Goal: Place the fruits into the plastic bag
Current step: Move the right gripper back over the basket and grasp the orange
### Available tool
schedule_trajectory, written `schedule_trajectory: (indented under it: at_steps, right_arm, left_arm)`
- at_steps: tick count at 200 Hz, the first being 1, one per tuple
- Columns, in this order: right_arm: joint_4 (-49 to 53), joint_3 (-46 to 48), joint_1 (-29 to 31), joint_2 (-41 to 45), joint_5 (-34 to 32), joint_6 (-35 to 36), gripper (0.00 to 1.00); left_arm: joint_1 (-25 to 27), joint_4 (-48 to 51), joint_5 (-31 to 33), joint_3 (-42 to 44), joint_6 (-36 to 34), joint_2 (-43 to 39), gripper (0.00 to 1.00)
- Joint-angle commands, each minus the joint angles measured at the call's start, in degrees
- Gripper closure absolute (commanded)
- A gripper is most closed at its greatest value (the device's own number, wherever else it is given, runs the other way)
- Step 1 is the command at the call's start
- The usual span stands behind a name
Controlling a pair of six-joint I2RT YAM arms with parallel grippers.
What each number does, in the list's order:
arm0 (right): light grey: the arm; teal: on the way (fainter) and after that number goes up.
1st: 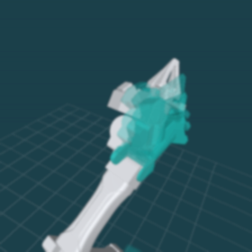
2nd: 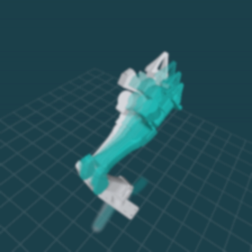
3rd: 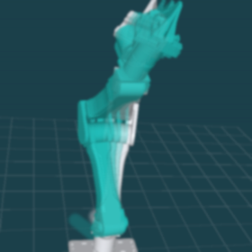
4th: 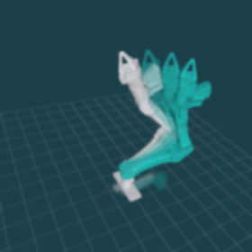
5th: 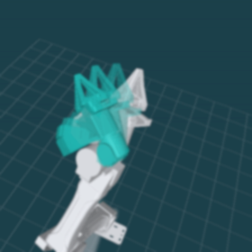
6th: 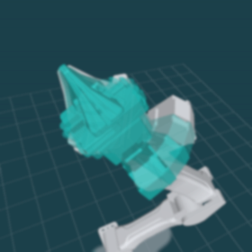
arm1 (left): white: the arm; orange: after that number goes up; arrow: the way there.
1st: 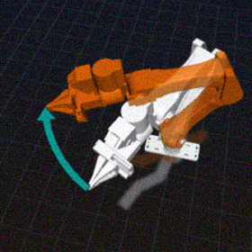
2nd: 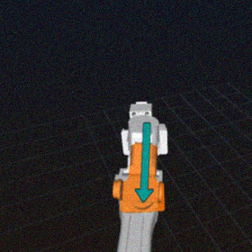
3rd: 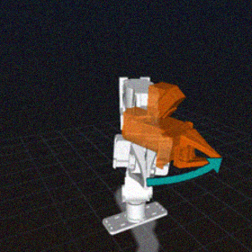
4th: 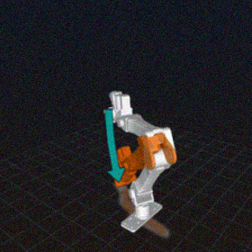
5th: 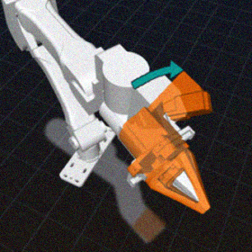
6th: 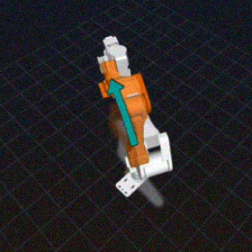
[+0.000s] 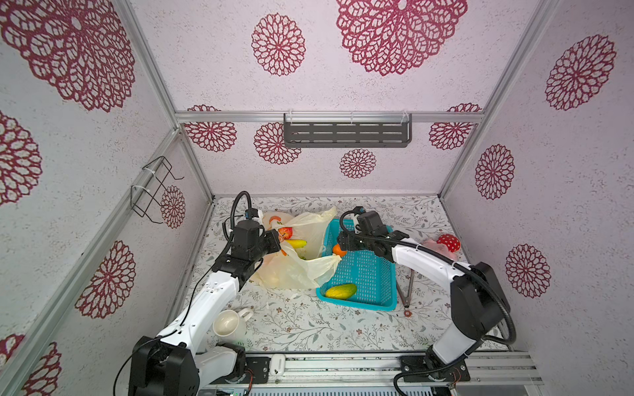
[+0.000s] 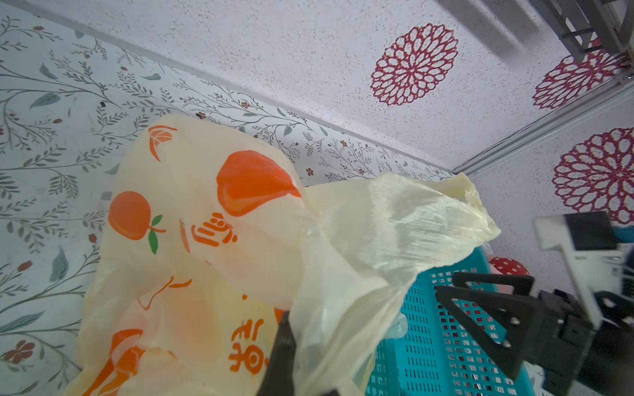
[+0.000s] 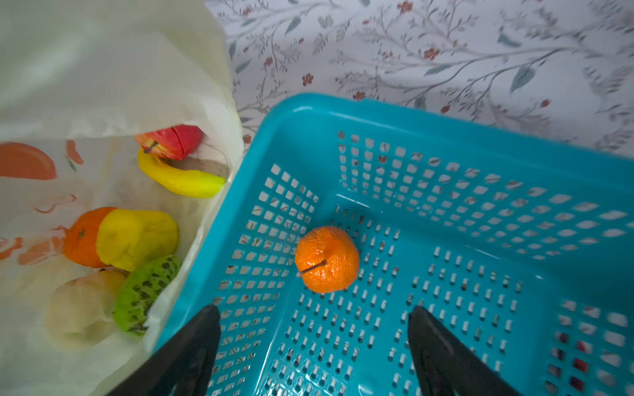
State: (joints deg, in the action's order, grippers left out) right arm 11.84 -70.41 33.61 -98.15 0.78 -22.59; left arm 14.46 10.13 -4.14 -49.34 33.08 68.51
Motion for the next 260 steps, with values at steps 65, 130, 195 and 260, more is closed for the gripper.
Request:
schedule_trajectory:
  at_steps: [65, 130, 195, 260]
  right_arm:
    - [3.0, -11.4, 0.1, -14.2, -0.2, 2.5, 0.17]
    - [4.7, -13.2, 0.2, -19.4, -0.6, 2.5, 0.36]
    - [2.9, -7.3, 0.2, -11.4, -4.7, 0.8, 0.54]
    - [-4.5, 0.7, 3.6, 4.0, 9.6, 6.5, 0.53]
  left_arm:
    - [-0.4, -1.9, 0.3, 1.1, 0.9, -1.4, 1.00]
    - [-0.4, -1.2, 0.2, 1.3, 0.8, -1.7, 1.00]
    - [-0.4, -1.3, 0.4, 1.4, 0.7, -1.8, 1.00]
    - [-0.4, -3.5, -0.7, 2.1, 1.7, -0.2, 1.00]
